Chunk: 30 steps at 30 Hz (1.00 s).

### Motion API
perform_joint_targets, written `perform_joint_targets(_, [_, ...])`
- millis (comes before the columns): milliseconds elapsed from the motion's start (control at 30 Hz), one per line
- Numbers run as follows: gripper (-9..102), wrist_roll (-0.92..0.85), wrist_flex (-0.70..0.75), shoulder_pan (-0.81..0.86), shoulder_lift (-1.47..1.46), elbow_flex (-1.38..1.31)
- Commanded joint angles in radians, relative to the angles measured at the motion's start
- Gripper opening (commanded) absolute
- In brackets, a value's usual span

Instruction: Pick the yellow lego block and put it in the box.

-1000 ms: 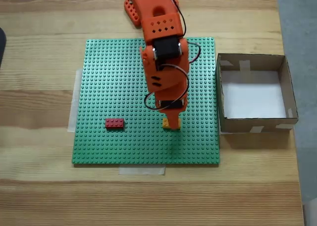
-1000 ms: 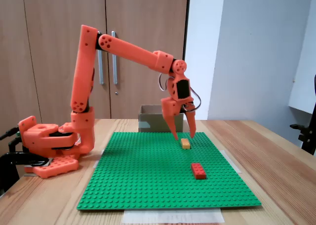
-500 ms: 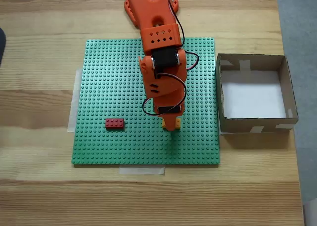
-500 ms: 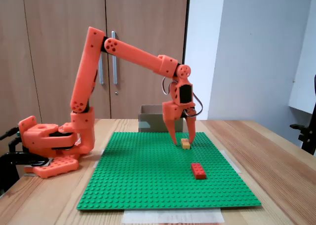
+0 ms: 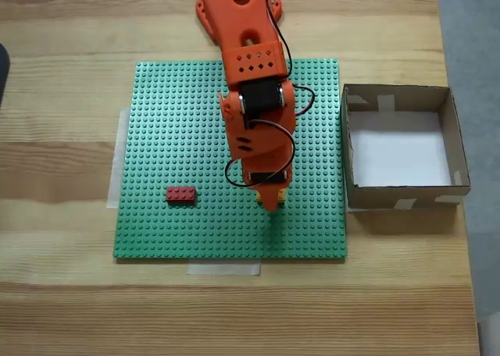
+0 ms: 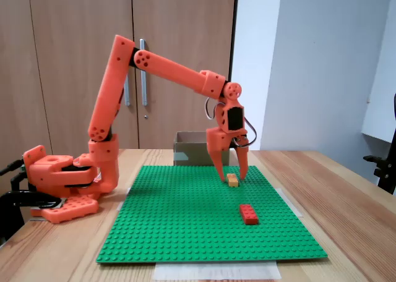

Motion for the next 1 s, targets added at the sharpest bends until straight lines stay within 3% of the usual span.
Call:
perform_joint_targets(0, [19, -0.011, 0.000, 0.008, 0.003, -0.044])
perform_joint_targets(967, [5, -0.071, 0.011, 0.018, -0.008, -0.078])
